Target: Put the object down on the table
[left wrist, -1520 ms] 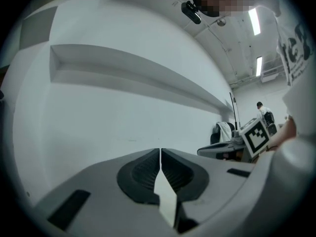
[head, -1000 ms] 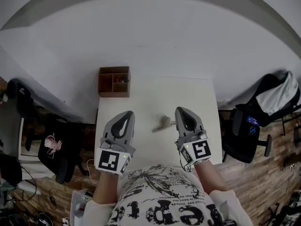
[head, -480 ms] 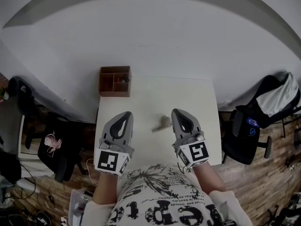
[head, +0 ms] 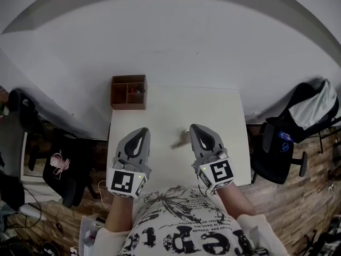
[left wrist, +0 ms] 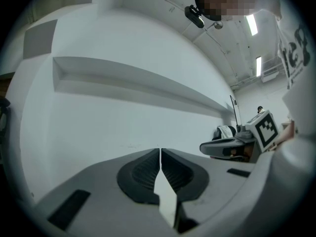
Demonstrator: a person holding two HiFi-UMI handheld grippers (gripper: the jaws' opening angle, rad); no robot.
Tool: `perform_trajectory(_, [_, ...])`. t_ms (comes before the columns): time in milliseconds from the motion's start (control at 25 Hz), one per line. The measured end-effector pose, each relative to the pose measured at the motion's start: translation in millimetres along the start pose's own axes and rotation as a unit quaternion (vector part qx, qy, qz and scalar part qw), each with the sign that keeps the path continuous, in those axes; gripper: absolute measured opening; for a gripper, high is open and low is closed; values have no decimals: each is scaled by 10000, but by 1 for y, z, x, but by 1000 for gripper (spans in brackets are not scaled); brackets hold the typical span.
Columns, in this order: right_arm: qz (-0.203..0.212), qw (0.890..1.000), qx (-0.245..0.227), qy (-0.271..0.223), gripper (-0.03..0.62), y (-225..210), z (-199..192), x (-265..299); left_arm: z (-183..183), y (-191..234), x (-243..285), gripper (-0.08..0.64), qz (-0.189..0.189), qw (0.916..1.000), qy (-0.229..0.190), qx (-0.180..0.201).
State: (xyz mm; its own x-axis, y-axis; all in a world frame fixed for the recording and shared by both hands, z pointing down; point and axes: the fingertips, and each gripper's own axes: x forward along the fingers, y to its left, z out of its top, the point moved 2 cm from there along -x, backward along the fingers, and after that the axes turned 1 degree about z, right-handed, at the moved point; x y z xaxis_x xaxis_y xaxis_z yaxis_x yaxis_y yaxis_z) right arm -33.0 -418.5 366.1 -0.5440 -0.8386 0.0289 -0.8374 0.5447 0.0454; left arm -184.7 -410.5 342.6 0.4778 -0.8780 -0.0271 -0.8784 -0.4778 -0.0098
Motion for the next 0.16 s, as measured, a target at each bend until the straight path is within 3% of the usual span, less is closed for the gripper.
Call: perform_trajectory(160, [11,10000,13,12,-12,2,-1,0,-3,2,-2,12,-15,10000,-37,-10])
